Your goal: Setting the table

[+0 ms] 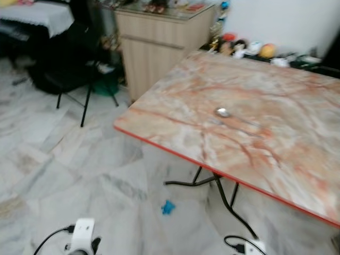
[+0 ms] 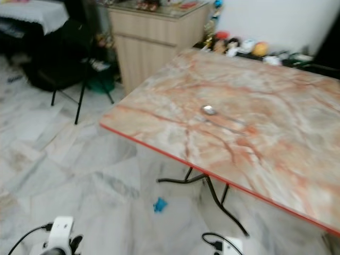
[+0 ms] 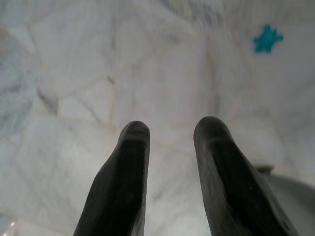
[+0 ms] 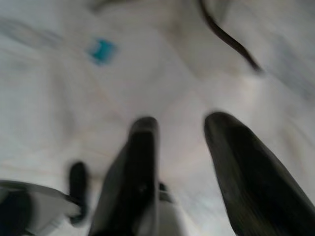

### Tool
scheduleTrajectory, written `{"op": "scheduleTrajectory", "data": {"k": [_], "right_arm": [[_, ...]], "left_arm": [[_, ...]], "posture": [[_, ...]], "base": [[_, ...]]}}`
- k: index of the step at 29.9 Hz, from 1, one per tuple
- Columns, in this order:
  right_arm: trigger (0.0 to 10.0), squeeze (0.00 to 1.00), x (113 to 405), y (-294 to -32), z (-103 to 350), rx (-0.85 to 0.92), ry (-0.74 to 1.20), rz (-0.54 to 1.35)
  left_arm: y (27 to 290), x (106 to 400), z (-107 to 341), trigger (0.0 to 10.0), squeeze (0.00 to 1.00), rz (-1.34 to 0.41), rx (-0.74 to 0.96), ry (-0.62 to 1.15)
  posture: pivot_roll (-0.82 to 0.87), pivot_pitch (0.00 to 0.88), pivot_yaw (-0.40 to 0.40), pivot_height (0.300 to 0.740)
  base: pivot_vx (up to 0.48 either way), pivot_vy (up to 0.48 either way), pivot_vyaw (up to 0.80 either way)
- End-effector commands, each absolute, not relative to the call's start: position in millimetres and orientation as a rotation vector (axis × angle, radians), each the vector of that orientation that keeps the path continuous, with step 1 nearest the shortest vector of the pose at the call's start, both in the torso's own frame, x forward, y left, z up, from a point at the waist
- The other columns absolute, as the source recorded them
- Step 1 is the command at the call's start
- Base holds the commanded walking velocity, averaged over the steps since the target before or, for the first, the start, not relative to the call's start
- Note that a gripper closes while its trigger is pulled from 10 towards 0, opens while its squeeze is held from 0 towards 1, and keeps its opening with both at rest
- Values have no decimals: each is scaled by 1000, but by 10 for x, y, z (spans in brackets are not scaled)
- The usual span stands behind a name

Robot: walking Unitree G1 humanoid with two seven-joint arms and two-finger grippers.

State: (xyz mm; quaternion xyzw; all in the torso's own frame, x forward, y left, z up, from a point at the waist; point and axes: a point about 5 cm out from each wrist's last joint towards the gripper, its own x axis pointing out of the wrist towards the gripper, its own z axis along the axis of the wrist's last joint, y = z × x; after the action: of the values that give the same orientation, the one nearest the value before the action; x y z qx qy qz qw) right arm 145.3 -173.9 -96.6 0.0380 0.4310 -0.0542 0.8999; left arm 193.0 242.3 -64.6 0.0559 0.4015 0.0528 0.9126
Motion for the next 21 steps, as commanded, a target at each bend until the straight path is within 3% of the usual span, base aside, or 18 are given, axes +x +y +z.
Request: {"op": "scheduleTrajectory", "data": {"k": [1, 21], "right_arm": [[10000, 0, 1358, -1859, -987, 63, 910, -142], [10000, 0, 1460, -2025, -821, 41, 671, -198]], "left_arm": [[2373, 1903, -675, 10000, 0, 97, 113, 836], [2379, 1895, -678, 10000, 0, 99, 120, 837]], "posture": [[128, 0, -39, 740], [121, 0, -47, 740]], "base": [[0, 0, 0], [0, 0, 0]]}}
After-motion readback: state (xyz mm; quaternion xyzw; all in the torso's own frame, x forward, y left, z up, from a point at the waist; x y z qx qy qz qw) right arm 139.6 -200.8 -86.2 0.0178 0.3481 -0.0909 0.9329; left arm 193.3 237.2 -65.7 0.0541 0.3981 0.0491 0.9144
